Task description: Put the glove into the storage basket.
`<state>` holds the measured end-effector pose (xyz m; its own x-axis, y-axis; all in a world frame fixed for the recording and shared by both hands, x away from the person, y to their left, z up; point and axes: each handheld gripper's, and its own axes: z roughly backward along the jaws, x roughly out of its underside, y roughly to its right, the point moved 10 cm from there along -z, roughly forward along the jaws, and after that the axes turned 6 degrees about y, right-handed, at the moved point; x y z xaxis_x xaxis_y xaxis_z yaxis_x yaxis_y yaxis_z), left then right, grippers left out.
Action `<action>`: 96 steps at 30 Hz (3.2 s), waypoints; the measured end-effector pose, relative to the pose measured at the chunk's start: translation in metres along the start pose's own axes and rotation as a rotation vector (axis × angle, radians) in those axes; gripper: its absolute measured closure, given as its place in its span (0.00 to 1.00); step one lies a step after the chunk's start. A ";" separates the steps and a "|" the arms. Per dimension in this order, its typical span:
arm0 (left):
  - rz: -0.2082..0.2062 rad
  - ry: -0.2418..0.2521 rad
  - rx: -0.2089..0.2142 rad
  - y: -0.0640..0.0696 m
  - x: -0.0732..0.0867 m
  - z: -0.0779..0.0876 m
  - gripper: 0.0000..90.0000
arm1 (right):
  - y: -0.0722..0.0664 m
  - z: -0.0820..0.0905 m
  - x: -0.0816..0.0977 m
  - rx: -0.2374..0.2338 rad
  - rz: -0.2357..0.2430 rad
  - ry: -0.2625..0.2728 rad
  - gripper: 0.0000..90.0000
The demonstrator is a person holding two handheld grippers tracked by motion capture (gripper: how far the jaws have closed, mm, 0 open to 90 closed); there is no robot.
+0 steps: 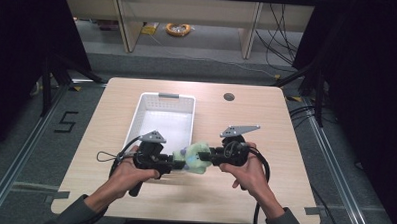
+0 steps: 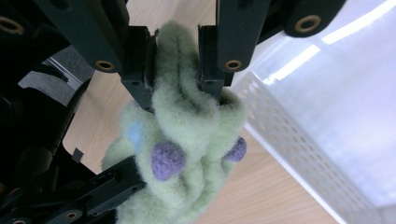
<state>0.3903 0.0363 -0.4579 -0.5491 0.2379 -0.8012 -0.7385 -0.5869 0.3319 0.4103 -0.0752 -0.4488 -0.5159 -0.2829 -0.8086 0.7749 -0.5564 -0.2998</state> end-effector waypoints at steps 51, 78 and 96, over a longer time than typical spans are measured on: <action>0.168 -0.153 -0.142 -0.127 0.028 0.010 0.79 | 0.027 -0.131 -0.023 0.027 -0.109 -0.200 0.82; 0.161 -0.267 -0.184 -0.140 0.049 0.001 0.73 | 0.030 -0.150 -0.005 0.083 -0.111 -0.285 0.81; 0.134 -0.258 -0.239 -0.142 0.044 0.005 0.58 | 0.030 -0.148 0.000 0.125 -0.073 -0.318 0.76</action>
<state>0.4687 0.1338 -0.5376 -0.7374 0.3161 -0.5970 -0.5584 -0.7826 0.2753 0.4871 0.0233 -0.5328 -0.6717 -0.4569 -0.5832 0.6910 -0.6701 -0.2709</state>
